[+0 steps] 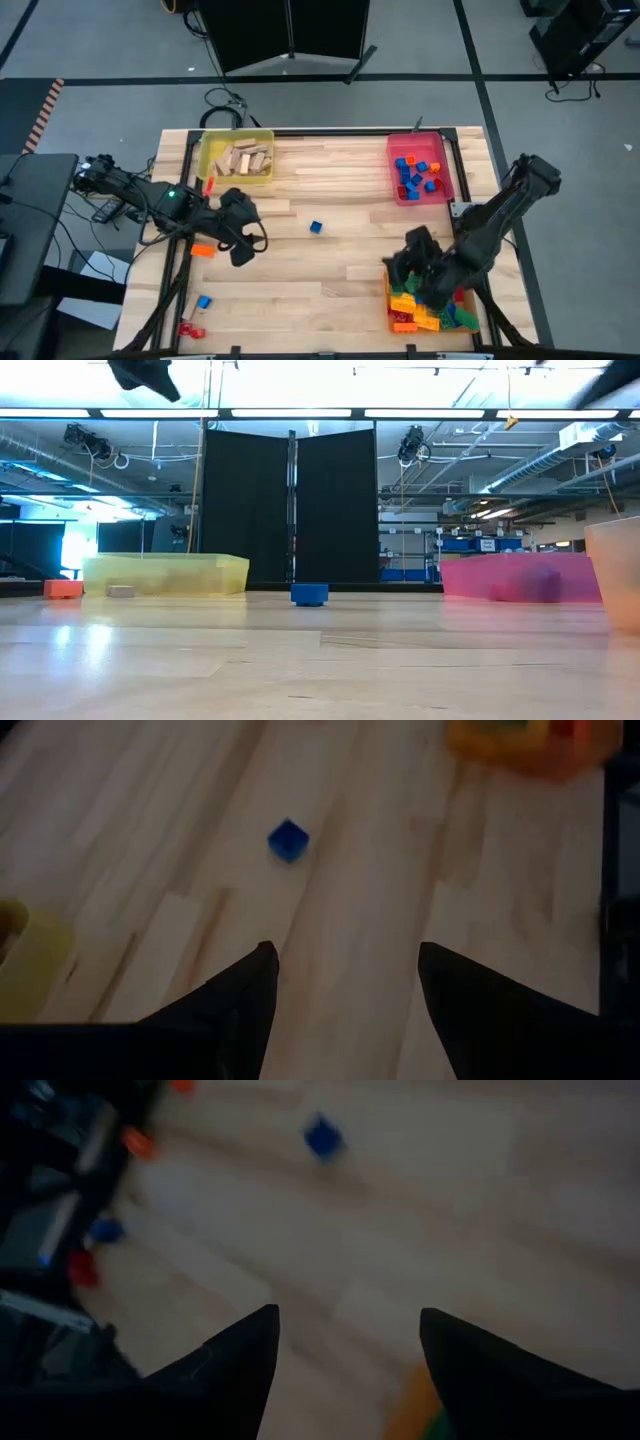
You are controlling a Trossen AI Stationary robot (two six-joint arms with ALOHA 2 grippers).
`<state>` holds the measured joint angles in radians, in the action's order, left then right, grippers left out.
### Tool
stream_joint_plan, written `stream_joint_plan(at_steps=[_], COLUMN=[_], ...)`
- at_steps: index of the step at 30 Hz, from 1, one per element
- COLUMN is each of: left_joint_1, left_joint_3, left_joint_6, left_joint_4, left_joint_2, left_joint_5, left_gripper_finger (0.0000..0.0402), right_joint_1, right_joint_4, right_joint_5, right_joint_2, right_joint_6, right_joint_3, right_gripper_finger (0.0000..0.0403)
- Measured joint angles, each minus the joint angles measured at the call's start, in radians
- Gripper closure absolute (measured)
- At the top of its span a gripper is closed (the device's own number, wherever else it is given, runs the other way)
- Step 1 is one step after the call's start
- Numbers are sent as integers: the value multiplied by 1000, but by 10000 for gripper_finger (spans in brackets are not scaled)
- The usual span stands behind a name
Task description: Sort blocks by size
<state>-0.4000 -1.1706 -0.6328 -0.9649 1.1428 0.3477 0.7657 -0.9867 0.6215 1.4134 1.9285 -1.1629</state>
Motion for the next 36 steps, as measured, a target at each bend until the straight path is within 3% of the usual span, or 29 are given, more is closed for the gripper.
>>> stream_joint_plan(at_steps=[5,10,17,24,28,36], left_joint_1=[1,12,42,40,40,38], left_joint_3=[0,0,0,0,0,0], left_joint_6=[2,47,1,0,-1,36], left_joint_4=[119,221,220,325,377,392], left_joint_2=[-1,-1,6,6,6,6], left_joint_5=[54,104,107,100,83,37], left_gripper_finger=[153,150,77,28,24,23], right_joint_1=[-83,-215,-404,-577,-629,-691], right_joint_4=[-9,44,267,626,707,755], right_joint_5=[107,108,-50,-346,-439,-463], right_joint_2=[-76,-91,-55,108,243,423], right_joint_6=[-247,-523,-974,-1360,-1475,-1566], right_joint_3=[0,0,0,0,0,0], right_gripper_finger=[152,152,142,144,144,142])
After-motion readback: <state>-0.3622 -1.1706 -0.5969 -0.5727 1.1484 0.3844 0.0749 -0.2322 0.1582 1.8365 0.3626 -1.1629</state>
